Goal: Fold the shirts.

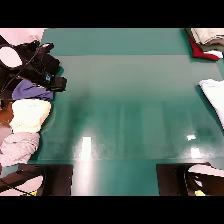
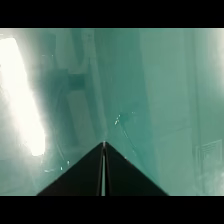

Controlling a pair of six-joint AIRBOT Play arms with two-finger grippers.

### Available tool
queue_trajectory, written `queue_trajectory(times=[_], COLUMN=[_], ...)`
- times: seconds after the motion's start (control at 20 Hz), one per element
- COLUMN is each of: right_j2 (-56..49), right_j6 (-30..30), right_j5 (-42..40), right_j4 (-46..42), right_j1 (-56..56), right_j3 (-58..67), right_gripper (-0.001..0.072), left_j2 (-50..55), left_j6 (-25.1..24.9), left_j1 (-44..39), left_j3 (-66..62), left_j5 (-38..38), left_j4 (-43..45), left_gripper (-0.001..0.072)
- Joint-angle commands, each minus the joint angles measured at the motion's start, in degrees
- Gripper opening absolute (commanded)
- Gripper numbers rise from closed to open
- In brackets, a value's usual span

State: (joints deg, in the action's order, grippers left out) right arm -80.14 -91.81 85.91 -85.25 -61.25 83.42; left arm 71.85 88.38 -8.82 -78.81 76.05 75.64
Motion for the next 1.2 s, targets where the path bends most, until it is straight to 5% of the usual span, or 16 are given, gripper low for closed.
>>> queue_trajectory(times=[0.0,0.2,0.3,0.4,0.45,0.5,0.8,1.15], right_j2=[2.56,8.2,10.86,13.25,14.29,15.34,19.85,20.17], right_j6=[-2.01,-1.73,-1.68,-1.51,-1.11,-0.46,-0.48,-0.5], right_j5=[3.15,-0.7,-1.27,-1.51,-1.79,-2.4,-3.5,-3.82], right_j4=[7.3,19.82,21.31,21.07,21.09,20.98,20.98,20.76], right_j1=[-3.8,0.72,6.56,13.92,17.55,21.42,40.09,49.07], right_j3=[0.02,0.02,0.02,0.02,0.02,0.02,0.02,0.04], right_gripper=[0.0507,0.046,0.0301,0.0256,0.0086,0.0021,0.002,0.002], left_j2=[0.02,0.04,0.04,0.02,0.04,0.02,0.04,0.04], left_j6=[-0.28,-0.24,-0.26,-0.26,-0.26,-0.26,-0.26,-0.26], left_j1=[0.04,0.04,0.04,0.04,0.04,0.04,0.04,0.04], left_j3=[0.0,0.0,0.0,0.0,0.0,0.0,0.0,0.0], left_j5=[-0.74,-0.07,-0.63,-0.63,-0.63,-0.61,-0.63,-0.63], left_j4=[0.0,-0.26,-0.26,-0.26,-0.26,-0.26,-0.26,-0.26], left_gripper=[0.0026,0.0026,0.0026,0.0026,0.0026,0.0026,0.0026,0.0026])
